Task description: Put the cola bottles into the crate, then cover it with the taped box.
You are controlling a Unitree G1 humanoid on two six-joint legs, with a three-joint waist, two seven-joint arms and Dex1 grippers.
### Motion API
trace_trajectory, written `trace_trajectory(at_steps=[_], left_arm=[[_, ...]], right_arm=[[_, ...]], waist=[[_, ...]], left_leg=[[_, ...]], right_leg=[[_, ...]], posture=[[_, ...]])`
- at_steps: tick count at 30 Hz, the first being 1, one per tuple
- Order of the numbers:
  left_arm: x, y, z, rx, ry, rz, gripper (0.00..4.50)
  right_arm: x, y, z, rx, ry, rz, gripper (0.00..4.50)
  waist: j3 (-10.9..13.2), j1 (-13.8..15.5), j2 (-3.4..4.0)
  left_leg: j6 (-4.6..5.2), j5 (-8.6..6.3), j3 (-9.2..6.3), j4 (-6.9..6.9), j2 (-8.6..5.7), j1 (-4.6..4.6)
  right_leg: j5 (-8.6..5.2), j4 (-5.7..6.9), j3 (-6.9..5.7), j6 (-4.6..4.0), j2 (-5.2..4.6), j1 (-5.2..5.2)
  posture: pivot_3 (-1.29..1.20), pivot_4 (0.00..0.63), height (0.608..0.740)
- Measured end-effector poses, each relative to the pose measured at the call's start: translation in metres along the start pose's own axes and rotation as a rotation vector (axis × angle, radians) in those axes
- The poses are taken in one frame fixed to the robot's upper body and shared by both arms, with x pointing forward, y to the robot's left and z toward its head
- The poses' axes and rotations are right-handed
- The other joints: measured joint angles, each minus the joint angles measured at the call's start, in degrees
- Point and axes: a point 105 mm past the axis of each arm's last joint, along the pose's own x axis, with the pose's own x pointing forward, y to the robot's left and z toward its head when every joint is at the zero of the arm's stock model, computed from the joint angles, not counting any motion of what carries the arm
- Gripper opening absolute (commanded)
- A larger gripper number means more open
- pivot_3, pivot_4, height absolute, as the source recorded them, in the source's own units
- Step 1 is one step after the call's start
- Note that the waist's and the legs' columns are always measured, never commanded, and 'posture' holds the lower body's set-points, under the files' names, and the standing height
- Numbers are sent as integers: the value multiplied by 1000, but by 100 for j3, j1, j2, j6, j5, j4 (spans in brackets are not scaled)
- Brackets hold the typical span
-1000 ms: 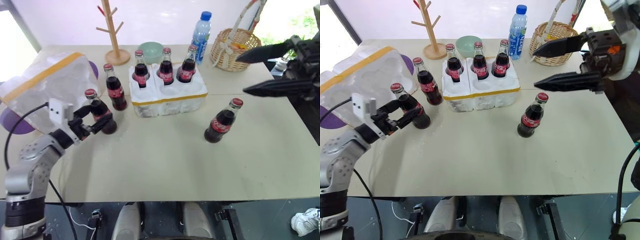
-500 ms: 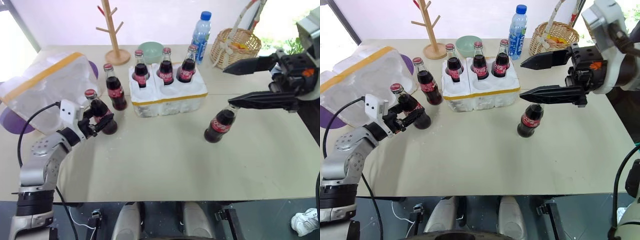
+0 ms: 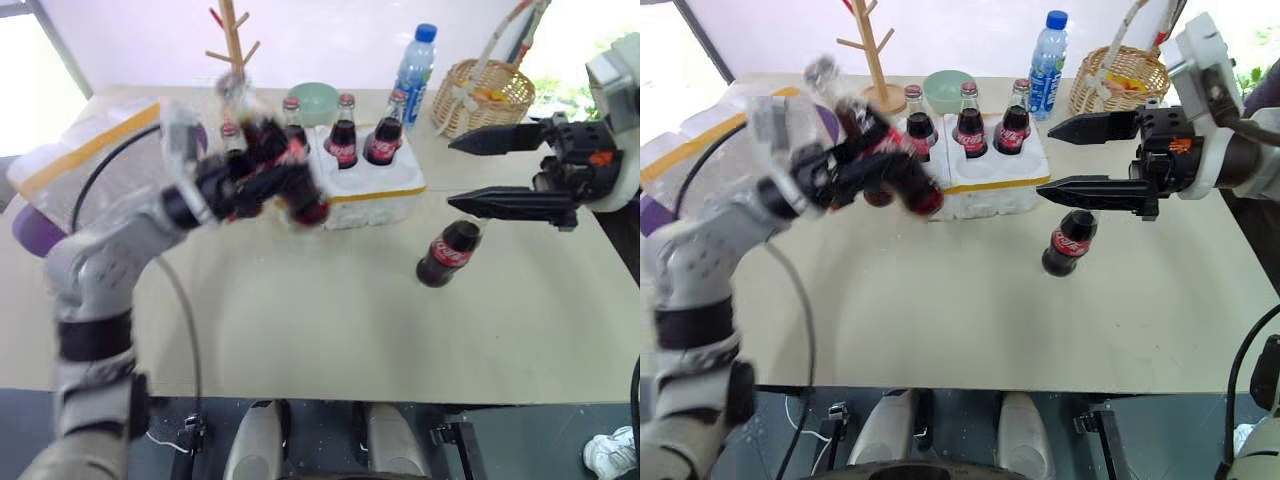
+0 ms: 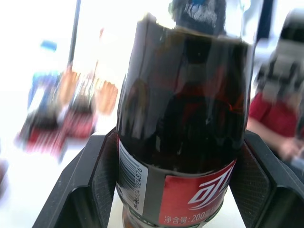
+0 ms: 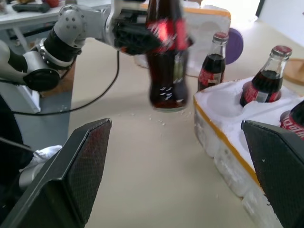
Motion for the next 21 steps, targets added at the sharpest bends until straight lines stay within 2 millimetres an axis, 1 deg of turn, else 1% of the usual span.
trace_trajectory(at_steps=[2,3,5,7,9,12,13,17,20,21], left_arm=[[29,19,-1,3,-22,53,2669],[40,29,-6,13,-15,86,2669],[60,46,-22,45,38,145,2669],[70,56,-39,73,93,175,2669],[75,64,-58,99,156,193,2669],[75,69,-81,124,246,183,2669],[76,69,-85,137,263,173,2669],[85,67,-91,241,331,148,2669],[87,70,-110,256,397,173,2669],[89,71,-112,263,407,181,2669]], right_arm=[[-1,-3,1,0,-13,-29,4500],[0,-4,1,1,-19,-38,4500],[0,-7,0,5,-26,-60,4500],[0,-8,-2,11,-24,-74,4500],[-1,-9,-7,23,-16,-92,4500],[-2,-13,-13,37,-9,-128,4500],[-4,-15,-15,37,-4,-144,4500],[-7,-21,-24,31,22,-207,4500],[-10,-29,-28,18,40,-259,4500],[-11,-31,-31,20,50,-270,4500]], waist=[[0,2,-1],[0,-3,-1],[0,-16,-1],[0,-25,-1],[1,-24,0],[2,-11,0],[2,-3,0],[2,8,0],[2,-2,-1],[2,-2,-1]], left_leg=[[2,-1,-1,10,-3,-5],[2,-1,-1,10,-3,-7],[6,-3,1,11,-3,-14],[10,-5,0,11,-2,-27],[14,-7,0,9,-2,-41],[18,-10,0,3,-2,-51],[19,-10,0,2,-2,-55],[19,-10,1,13,-4,-54],[19,-11,0,16,-3,-52],[19,-11,0,17,-3,-51]], right_leg=[[6,-5,0,11,0,2],[8,-8,0,13,0,2],[8,-12,1,14,0,-7],[9,-11,2,16,1,-22],[16,-6,1,28,1,-38],[16,-7,1,29,1,-49],[16,-9,1,30,1,-50],[18,-12,1,33,0,-43],[18,-15,1,33,-1,-38],[18,-15,1,33,-1,-38]], posture=[[0,150,740],[0,150,740],[0,150,740],[0,150,740],[0,150,740],[0,150,740],[0,150,740],[0,150,740],[0,150,740],[0,150,740]])
